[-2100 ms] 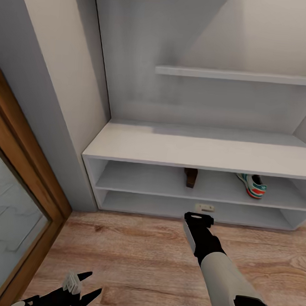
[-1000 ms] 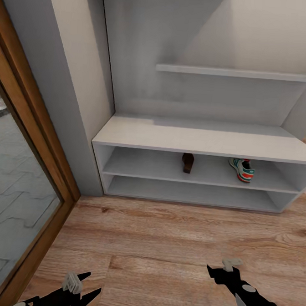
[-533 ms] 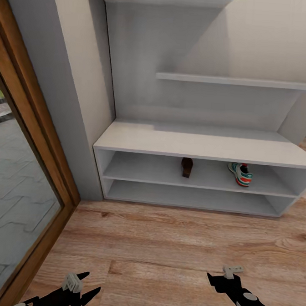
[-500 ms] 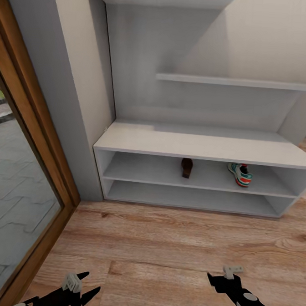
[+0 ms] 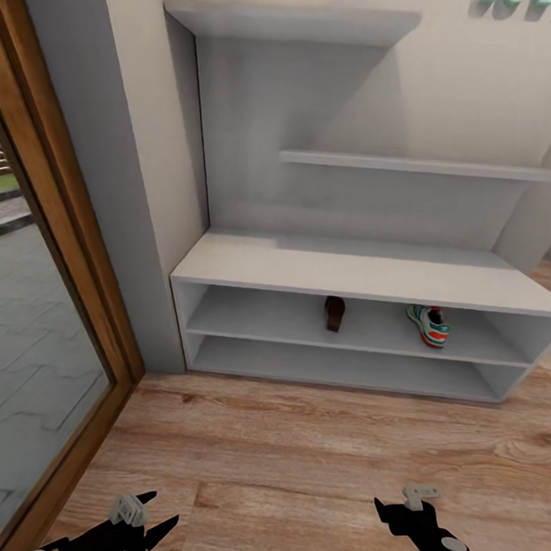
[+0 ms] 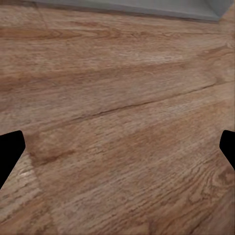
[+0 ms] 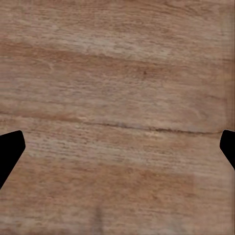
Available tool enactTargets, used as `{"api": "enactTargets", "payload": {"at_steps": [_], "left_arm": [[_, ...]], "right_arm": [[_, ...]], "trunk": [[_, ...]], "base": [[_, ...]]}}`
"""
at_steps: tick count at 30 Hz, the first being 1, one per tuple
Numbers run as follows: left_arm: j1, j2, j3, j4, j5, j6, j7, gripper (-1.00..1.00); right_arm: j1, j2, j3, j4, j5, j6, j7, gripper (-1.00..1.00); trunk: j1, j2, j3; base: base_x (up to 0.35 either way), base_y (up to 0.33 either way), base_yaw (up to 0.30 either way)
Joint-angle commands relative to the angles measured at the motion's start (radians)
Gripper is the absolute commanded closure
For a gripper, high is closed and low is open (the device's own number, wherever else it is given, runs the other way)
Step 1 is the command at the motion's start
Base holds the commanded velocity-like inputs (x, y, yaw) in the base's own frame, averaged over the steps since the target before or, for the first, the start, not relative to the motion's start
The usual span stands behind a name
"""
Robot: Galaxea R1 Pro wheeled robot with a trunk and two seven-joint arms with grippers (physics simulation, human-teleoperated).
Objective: Pick up the two gym shoes and the two sandals from the corridor floor and place them onto the hallstand (shoe rack) in the corridor, making sure they are on the rack and not on the floor. Arrange them so the two gym shoes are next to each other and the two sandals are next to each other.
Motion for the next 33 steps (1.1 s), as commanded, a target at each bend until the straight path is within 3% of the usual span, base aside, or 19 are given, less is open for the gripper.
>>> {"api": "enactTargets", "payload": {"at_steps": [1, 10, 20, 26, 30, 33], "left_arm": [[-0.001, 0.0, 0.003, 0.004, 0.0, -0.003, -0.004, -1.0], [-0.001, -0.002, 0.006, 0.048, 0.004, -0.013, 0.012, -1.0], [0.0, -0.002, 0.009, 0.13, 0.01, -0.021, 0.082, -1.0], [0.001, -0.002, 0.013, 0.143, 0.011, -0.062, 0.129, -1.0], [0.002, -0.002, 0.013, 0.16, 0.013, -0.096, 0.183, -1.0], [0.002, -0.003, 0.012, 0.165, 0.014, -0.1, 0.191, -1.0]], "right_arm": [[0.002, 0.0, -0.009, 0.001, 0.011, -0.012, 0.004, -1.0], [0.032, 0.001, -0.008, 0.002, 0.012, -0.067, 0.005, -1.0], [0.071, 0.006, -0.007, 0.002, 0.011, -0.078, 0.001, -1.0], [0.094, 0.008, -0.008, 0.002, 0.008, -0.08, 0.001, -1.0], [0.102, 0.009, -0.009, 0.002, -0.01, -0.1, 0.0, -1.0], [0.108, 0.009, -0.009, 0.002, -0.021, -0.109, -0.001, -1.0]], "trunk": [[-0.004, 0.007, 0.002], [-0.039, 0.07, 0.031], [-0.077, 0.14, 0.062], [-0.1, 0.182, 0.084], [-0.1, 0.182, 0.086], [-0.1, 0.182, 0.087]], "base": [[0.0, 0.0, 0.0], [0.0, 0.0, 0.0], [0.0, 0.0, -0.002], [0.0, 0.0, -0.179], [0.0, 0.0, -0.266], [0.0, 0.0, -0.293]]}}
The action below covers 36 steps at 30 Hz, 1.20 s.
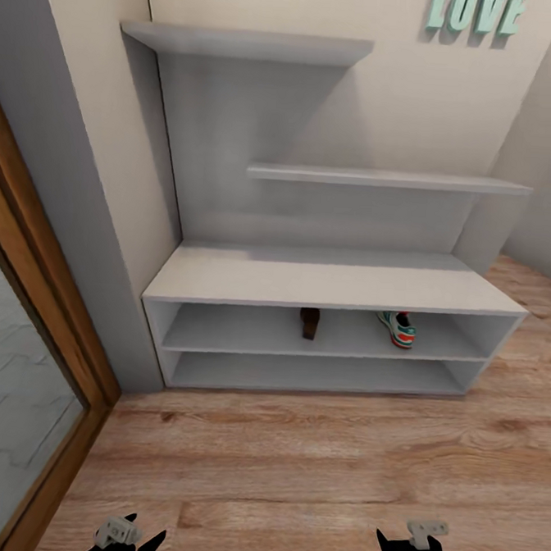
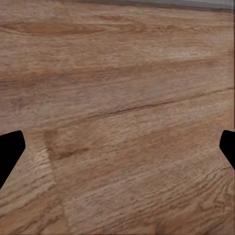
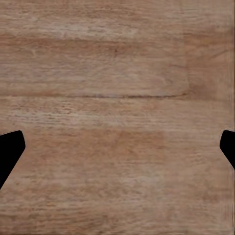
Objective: Pick up the two gym shoes and the two sandals from the corridor floor and place them onto the hallstand (shoe rack) in the corridor, making sure they are on the rack and not on the floor. Arrange them so the two gym shoes are next to each other and the two sandals are next to each other.
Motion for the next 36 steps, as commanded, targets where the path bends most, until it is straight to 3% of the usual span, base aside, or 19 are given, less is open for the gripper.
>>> {"api": "enactTargets", "payload": {"at_steps": [1, 13, 21, 26, 36], "left_arm": [[0.0, -0.001, 0.005, 0.003, 0.001, -0.001, -0.006, -1.0], [0.0, -0.004, 0.008, 0.043, 0.001, -0.005, 0.0, -1.0], [0.0, -0.004, 0.042, 0.043, 0.0, -0.005, -0.001, -1.0], [0.0, -0.004, 0.065, 0.043, -0.001, -0.005, -0.001, -1.0], [0.0, -0.005, 0.068, 0.044, -0.002, -0.005, -0.001, -1.0]], "right_arm": [[0.001, 0.0, -0.009, 0.001, 0.008, -0.005, 0.004, -1.0], [0.029, 0.006, -0.008, 0.001, -0.005, -0.027, 0.004, -1.0], [0.03, 0.007, -0.009, 0.001, -0.005, -0.037, 0.001, -1.0], [0.03, 0.035, -0.009, 0.001, -0.004, -0.038, 0.0, -1.0], [0.031, 0.041, -0.009, 0.001, -0.004, -0.038, 0.0, -1.0]], "trunk": [[0.0, 0.0, -0.001], [0.0, 0.0, -0.001], [0.0, 0.0, -0.001], [0.0, 0.0, -0.001], [0.0, 0.0, -0.001]], "base": [[0.0, 0.0, -0.296], [0.0, 0.0, -0.299], [0.0, 0.0, -0.3], [0.0, 0.0, -0.3], [0.0, 0.0, -0.3]]}}
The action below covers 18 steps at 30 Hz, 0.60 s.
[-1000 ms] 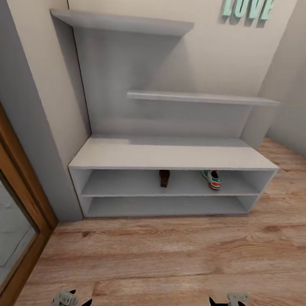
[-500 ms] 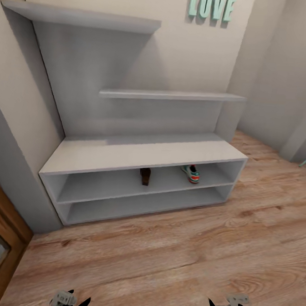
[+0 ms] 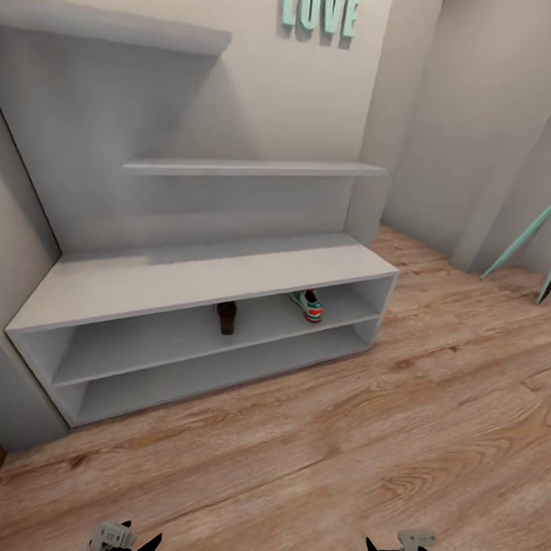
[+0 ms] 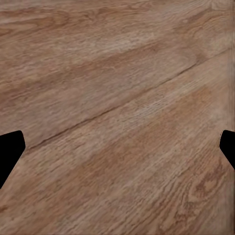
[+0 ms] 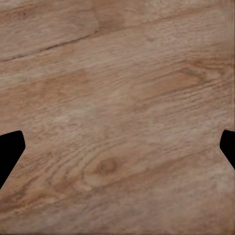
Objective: Pick up the two gym shoes and the two sandals from the corridor floor and place them onto the hallstand (shoe rack) in the corridor, making sure they are on the rack and not on the floor. Arrange them so the two gym shoes are next to each other and the two sandals are next to each other.
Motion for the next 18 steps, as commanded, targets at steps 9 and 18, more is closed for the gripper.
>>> {"api": "enactTargets", "payload": {"at_steps": [9, 18], "left_arm": [[0.0, -0.001, 0.005, 0.001, 0.0, -0.001, -0.006, -1.0], [0.0, -0.001, 0.005, 0.001, 0.0, -0.003, -0.006, -1.0]], "right_arm": [[0.0, 0.001, -0.009, 0.001, 0.008, -0.003, 0.004, -1.0], [0.0, 0.001, -0.009, 0.001, 0.008, -0.003, 0.004, -1.0]], "trunk": [[0.0, 0.0, -0.001], [0.0, 0.0, -0.001]], "base": [[0.0, 0.0, -0.3], [0.0, 0.0, -0.3]]}}
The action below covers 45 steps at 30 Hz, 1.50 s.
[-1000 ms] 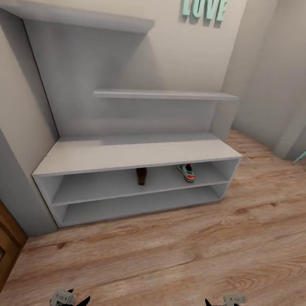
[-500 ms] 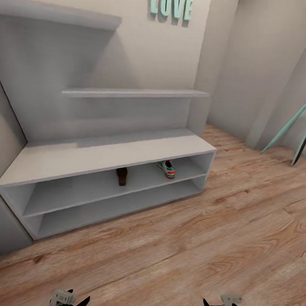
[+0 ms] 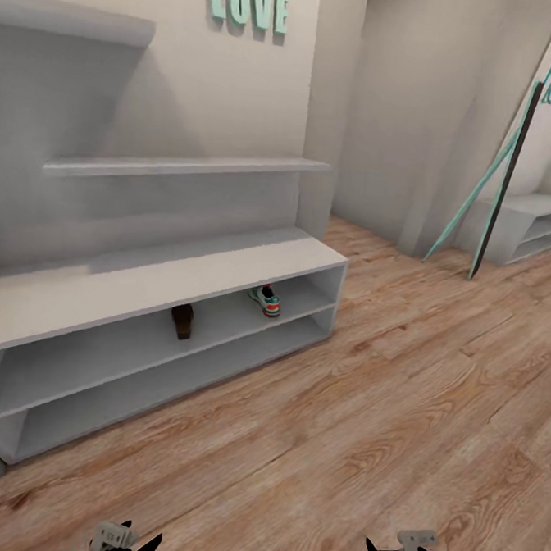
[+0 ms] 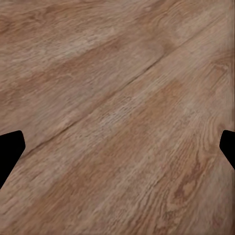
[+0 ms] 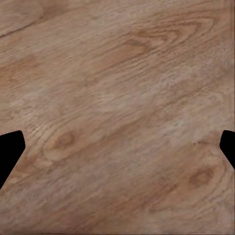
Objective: Pick up the two gym shoes and the two sandals from the corridor floor and place them onto the hallstand (shoe rack) in the corridor, making sure they are on the rack and not on the floor. Arrange them so the two gym shoes are next to each other and the two sandals are next to each other.
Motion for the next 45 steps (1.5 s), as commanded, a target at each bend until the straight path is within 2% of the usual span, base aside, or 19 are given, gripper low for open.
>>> {"api": "enactTargets", "payload": {"at_steps": [1, 45], "left_arm": [[0.0, 0.0, 0.005, 0.001, 0.001, -0.001, -0.006, -1.0], [0.0, 0.0, 0.003, -0.001, 0.0, -0.002, -0.006, -1.0]], "right_arm": [[-0.001, 0.0, -0.009, 0.001, 0.009, -0.003, 0.004, -1.0], [0.0, -0.001, -0.01, 0.0, 0.009, -0.005, 0.004, -1.0]], "trunk": [[0.0, 0.0, -0.001], [0.0, 0.0, -0.001]], "base": [[0.0, 0.0, -0.3], [0.001, 0.0, -0.3]]}}
